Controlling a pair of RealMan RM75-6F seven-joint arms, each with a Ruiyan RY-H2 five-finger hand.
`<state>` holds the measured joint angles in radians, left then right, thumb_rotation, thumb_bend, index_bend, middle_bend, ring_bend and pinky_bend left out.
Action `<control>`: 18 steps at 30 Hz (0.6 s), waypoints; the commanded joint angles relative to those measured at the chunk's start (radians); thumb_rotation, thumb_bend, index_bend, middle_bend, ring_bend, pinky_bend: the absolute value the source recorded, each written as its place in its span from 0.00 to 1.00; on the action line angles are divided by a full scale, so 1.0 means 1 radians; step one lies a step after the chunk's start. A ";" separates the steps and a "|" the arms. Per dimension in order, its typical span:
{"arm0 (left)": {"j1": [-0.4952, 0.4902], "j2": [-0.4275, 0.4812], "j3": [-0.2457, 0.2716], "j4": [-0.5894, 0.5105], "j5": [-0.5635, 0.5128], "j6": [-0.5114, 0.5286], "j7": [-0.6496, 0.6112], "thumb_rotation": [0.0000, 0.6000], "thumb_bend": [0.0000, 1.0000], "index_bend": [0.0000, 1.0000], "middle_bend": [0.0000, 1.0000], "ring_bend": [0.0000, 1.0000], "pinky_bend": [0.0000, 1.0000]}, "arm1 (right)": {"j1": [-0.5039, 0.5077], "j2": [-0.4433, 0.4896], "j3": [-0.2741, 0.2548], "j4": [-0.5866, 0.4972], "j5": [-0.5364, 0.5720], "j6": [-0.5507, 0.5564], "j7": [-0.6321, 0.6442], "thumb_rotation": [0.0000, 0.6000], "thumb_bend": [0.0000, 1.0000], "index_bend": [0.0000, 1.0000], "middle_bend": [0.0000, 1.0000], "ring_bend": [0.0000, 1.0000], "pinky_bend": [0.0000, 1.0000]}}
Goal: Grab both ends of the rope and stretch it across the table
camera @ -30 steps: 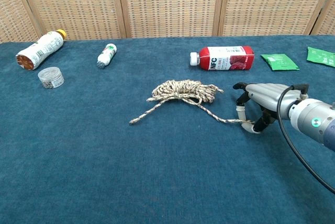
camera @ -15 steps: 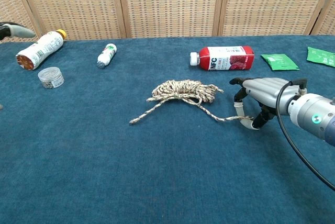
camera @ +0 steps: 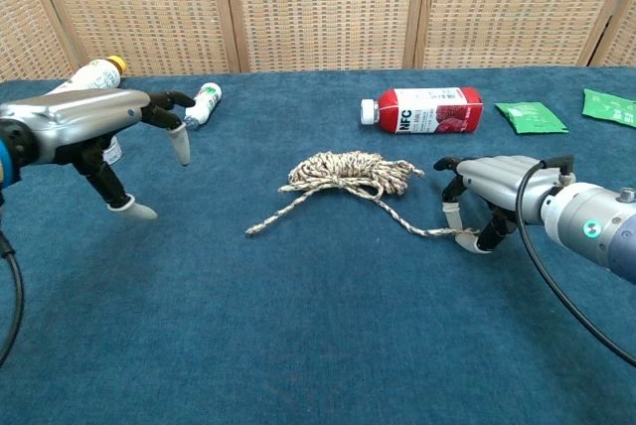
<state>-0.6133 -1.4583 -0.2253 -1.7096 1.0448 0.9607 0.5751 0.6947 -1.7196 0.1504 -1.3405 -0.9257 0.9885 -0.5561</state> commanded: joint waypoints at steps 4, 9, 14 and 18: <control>-0.123 -0.113 -0.036 0.079 -0.235 -0.034 0.093 1.00 0.17 0.47 0.00 0.00 0.00 | 0.005 -0.001 0.007 0.001 0.009 -0.003 -0.007 1.00 0.50 0.71 0.00 0.00 0.00; -0.181 -0.169 -0.040 0.121 -0.369 -0.030 0.120 1.00 0.27 0.47 0.00 0.00 0.00 | 0.009 -0.003 0.011 0.002 0.013 -0.007 -0.009 1.00 0.50 0.71 0.00 0.00 0.00; -0.232 -0.207 -0.034 0.163 -0.450 -0.012 0.155 1.00 0.29 0.47 0.00 0.00 0.00 | 0.012 -0.005 0.013 0.006 0.017 -0.013 -0.008 1.00 0.50 0.71 0.00 0.00 0.00; -0.257 -0.224 -0.029 0.183 -0.484 -0.005 0.163 1.00 0.29 0.47 0.00 0.00 0.00 | 0.015 -0.009 0.015 0.011 0.019 -0.019 -0.004 1.00 0.50 0.71 0.00 0.00 0.00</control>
<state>-0.8638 -1.6762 -0.2569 -1.5319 0.5674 0.9516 0.7335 0.7097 -1.7286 0.1655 -1.3299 -0.9071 0.9701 -0.5600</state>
